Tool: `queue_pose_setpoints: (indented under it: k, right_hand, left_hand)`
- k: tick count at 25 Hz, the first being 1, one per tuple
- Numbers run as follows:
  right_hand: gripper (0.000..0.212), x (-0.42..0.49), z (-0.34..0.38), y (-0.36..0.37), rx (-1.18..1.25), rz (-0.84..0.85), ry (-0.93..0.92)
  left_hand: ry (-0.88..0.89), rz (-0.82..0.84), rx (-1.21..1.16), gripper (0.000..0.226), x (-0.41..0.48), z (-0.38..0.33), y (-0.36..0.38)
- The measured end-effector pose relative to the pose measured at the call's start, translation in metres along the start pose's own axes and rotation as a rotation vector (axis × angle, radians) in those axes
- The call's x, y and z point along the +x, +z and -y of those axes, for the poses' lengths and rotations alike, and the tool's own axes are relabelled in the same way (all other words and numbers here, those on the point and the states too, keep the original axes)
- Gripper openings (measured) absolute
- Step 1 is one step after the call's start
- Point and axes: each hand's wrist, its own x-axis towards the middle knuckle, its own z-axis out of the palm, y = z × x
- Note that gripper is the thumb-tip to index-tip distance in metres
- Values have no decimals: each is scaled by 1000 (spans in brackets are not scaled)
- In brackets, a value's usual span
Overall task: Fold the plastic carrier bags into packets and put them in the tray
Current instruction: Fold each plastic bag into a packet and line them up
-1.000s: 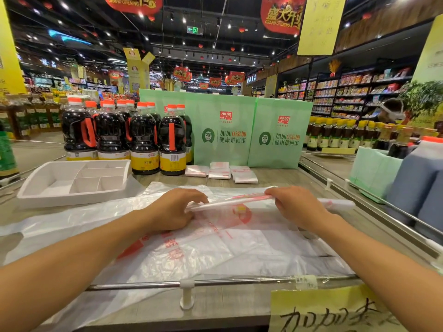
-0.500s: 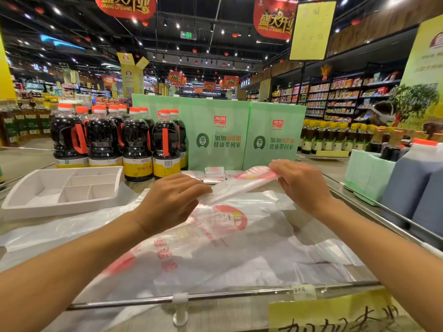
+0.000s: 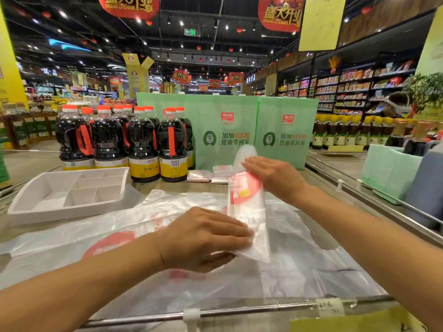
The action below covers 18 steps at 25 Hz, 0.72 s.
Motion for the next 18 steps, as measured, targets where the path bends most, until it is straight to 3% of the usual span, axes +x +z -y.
queue_pose_setpoints:
  k: [5, 8, 12, 18]
  right_hand:
    - [55, -15, 23, 49, 165, 613, 64]
    - [59, -20, 20, 53, 306, 675, 102]
    - [81, -20, 19, 43, 340, 815, 163]
    - [85, -18, 19, 43, 398, 909, 219]
  left_hand:
    - [-156, 214, -258, 32, -7, -9, 13]
    - [-231, 284, -324, 34, -8, -7, 12]
    - [-256, 332, -370, 37, -9, -8, 14]
    - [-274, 409, -431, 46, -10, -7, 7]
